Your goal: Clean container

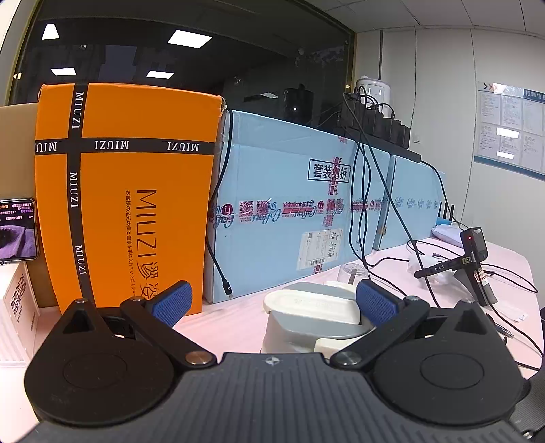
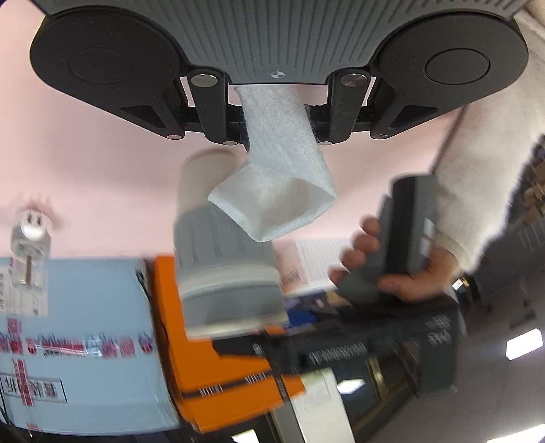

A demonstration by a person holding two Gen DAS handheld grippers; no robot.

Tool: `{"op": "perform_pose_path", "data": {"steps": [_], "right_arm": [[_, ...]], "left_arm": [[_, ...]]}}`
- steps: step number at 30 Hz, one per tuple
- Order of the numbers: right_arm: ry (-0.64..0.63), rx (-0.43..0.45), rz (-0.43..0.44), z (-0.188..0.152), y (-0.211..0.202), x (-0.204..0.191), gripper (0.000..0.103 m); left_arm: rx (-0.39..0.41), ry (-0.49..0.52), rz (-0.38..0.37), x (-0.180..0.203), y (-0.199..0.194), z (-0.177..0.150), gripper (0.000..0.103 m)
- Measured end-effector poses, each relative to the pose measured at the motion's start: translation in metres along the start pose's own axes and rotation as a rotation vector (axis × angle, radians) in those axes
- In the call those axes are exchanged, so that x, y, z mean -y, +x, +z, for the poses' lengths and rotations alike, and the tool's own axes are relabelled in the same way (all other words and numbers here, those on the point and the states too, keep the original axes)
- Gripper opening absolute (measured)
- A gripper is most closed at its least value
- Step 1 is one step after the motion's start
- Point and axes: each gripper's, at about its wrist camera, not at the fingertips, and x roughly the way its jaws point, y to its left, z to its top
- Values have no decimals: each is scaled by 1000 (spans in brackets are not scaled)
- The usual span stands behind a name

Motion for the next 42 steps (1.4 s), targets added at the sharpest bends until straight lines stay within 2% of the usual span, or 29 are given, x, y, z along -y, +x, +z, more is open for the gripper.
{"op": "perform_pose_path", "data": {"steps": [2,3,5,7,9,12,22,25,28,30,32,33,37,39,42], "right_arm": [[-62,-40,-75,-3,3,-6,49],[-85,-46,-97,-3,4,-8,53],[-131,-60,-141,-4,5,-11,69],[-179,-59,-181,-4,5,-15,77],[-226,-56,-190,-5,2,-19,79],[-307,-40,-196,-4,-1,-27,87],[-597,24,-182,4,-6,-59,87],[-610,-11,-151,4,1,-59,87],[-578,-50,-90,4,10,-55,82],[-559,-79,-55,3,15,-52,70],[-518,-122,-28,1,21,-46,41],[-493,-141,-14,1,24,-42,36],[-297,-123,31,4,19,-19,21],[-213,-95,37,4,13,-10,18],[-122,19,27,12,-5,-2,17]], "left_arm": [[0,1,0,0,0,0,103],[0,0,-1,-1,0,0,103],[0,-3,-2,-1,1,0,103],[1,-3,-4,-1,1,0,103],[1,-1,-4,-1,1,0,103],[3,-1,-6,-1,1,-1,103],[6,-8,-10,-1,2,-2,103],[6,-8,-11,-1,2,-2,103],[8,-10,-13,-2,1,-1,103],[8,-12,-15,-2,1,-1,103],[8,-15,-16,-2,1,-1,103],[8,-15,-16,-2,1,-1,103],[8,-16,-16,-2,1,-1,103],[8,-17,-17,-3,1,-2,103],[9,-18,-17,-3,2,-2,103]]}}
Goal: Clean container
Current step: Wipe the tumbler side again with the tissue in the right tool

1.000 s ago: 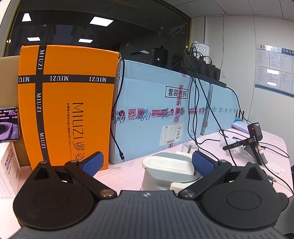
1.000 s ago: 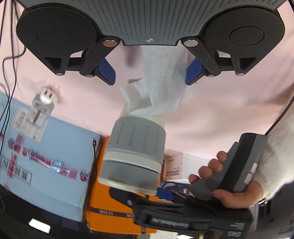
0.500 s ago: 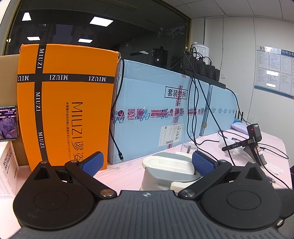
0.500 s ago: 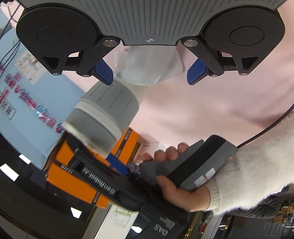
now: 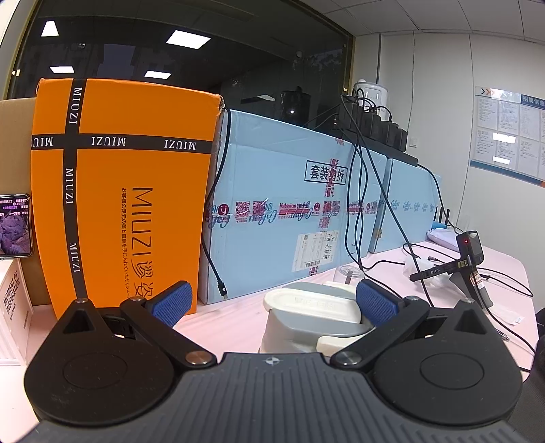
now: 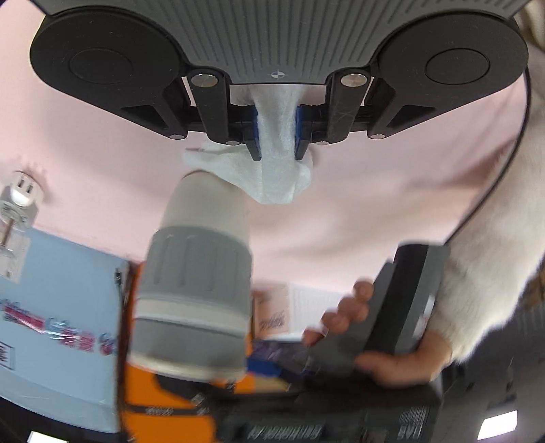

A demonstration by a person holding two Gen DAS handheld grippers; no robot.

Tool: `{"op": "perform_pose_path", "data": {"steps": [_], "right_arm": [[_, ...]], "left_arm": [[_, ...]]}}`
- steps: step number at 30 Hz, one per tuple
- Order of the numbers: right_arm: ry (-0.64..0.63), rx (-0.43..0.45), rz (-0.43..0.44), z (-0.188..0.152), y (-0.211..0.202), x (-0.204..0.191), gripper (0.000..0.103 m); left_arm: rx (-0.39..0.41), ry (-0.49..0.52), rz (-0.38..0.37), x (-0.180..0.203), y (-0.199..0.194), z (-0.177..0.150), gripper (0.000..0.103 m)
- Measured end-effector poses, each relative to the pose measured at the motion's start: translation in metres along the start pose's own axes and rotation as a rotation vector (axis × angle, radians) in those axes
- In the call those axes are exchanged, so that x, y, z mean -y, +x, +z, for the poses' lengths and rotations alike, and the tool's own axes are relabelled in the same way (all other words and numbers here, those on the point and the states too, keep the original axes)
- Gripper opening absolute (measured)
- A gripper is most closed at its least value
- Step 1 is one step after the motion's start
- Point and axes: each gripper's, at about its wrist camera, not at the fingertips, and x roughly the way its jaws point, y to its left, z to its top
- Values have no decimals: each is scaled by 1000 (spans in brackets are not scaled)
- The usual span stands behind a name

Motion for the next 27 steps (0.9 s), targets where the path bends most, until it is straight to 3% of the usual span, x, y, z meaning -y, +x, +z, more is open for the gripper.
{"op": "perform_pose_path", "data": {"steps": [3,14,27], "right_arm": [[60,103,-19,15,-15,3,17],[89,316,-56,43,-39,-9,17],[283,397,-28,29,-29,2,17]], "left_arm": [[0,-1,-3,0,0,0,103],[-4,-11,-10,0,2,-1,103],[4,-13,6,0,2,-2,103]]}}
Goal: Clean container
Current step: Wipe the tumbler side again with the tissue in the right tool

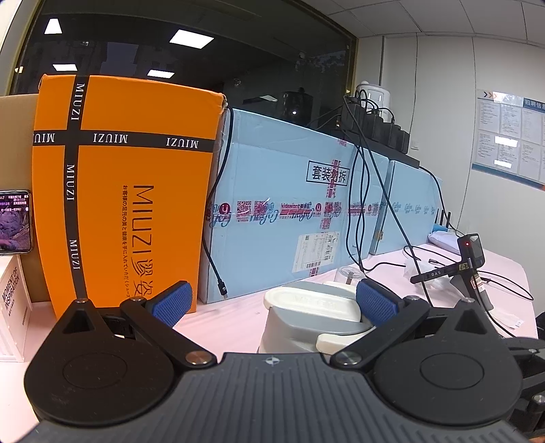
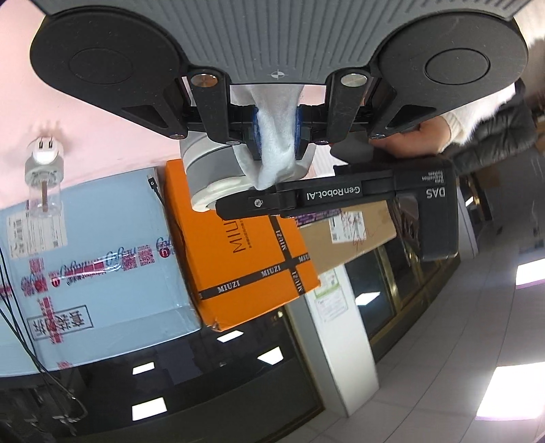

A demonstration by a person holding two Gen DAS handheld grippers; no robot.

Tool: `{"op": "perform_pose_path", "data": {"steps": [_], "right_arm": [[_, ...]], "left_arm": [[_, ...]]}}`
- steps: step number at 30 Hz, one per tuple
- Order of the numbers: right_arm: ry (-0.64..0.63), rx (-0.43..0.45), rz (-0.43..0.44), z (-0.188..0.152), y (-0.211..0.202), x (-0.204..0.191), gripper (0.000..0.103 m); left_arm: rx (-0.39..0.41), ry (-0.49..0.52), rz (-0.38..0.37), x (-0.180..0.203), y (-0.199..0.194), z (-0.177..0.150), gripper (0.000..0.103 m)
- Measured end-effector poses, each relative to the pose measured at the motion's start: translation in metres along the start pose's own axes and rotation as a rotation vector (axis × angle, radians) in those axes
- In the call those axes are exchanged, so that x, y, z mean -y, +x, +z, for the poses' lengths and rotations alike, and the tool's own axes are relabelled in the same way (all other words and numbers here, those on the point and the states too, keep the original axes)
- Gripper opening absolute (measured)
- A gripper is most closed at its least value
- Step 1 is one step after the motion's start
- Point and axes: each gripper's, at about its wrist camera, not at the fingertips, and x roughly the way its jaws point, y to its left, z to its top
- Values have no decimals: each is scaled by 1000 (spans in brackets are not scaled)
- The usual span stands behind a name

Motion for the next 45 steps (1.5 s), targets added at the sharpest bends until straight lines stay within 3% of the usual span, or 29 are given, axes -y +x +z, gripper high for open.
{"op": "perform_pose_path", "data": {"steps": [7,14,29,32,39,45], "right_arm": [[-34,93,-44,-2,-4,-12,17],[-34,121,-55,-9,-2,-12,16],[21,-12,-64,-35,7,3,14],[21,-4,-66,-34,6,2,14],[65,117,-73,-18,-4,6,14],[185,160,-61,-20,-2,21,14]], "left_arm": [[-3,-8,1,-1,0,0,103],[-2,-15,1,-2,0,0,103],[0,-10,-4,-1,0,0,103],[0,-9,-5,-1,0,0,103],[-1,-11,-8,-1,0,0,103],[1,-21,-2,-3,1,0,103]]}}
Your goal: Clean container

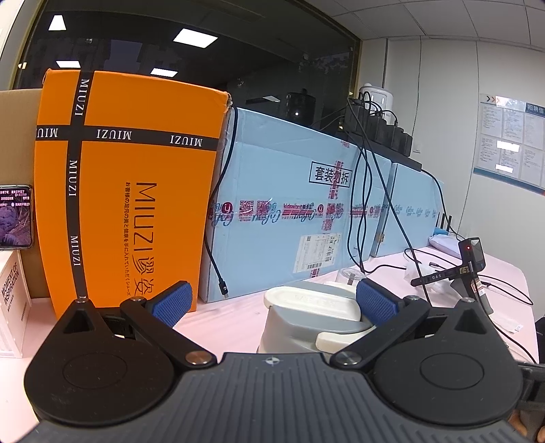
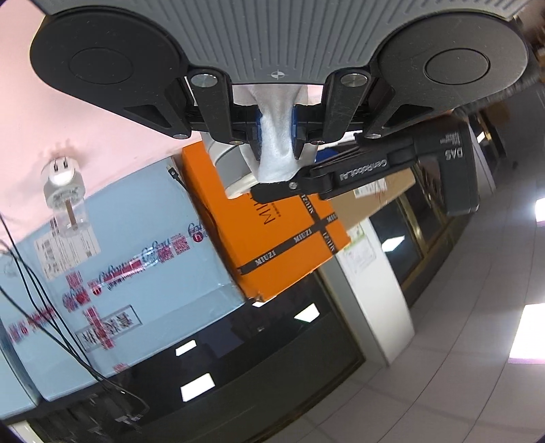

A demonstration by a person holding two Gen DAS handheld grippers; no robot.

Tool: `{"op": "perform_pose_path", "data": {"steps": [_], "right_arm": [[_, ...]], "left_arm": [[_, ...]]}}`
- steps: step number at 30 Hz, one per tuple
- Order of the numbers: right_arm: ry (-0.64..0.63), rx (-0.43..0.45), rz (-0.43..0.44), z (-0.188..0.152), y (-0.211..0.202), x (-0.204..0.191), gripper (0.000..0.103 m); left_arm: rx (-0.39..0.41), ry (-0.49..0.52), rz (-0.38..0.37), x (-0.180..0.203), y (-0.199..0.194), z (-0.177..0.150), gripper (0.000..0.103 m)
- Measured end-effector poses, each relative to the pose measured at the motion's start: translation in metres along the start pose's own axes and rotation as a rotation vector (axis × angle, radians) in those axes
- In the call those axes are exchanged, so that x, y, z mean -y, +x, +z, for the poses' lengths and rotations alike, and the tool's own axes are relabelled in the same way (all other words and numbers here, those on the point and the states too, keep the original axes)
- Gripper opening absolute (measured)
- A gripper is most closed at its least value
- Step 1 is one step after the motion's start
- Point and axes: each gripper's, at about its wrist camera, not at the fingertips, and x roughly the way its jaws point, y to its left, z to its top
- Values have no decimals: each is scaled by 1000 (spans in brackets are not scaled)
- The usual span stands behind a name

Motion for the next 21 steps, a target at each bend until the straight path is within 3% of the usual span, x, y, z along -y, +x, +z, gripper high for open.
{"op": "perform_pose_path", "data": {"steps": [10,14,21], "right_arm": [[84,2,-30,-5,0,16,14],[147,-14,-30,-10,-2,26,14],[147,-72,-77,-22,-3,28,14]], "left_arm": [[1,-6,1,-1,1,0,103],[1,-8,0,-2,1,0,103],[1,-6,-6,-2,1,0,103]]}}
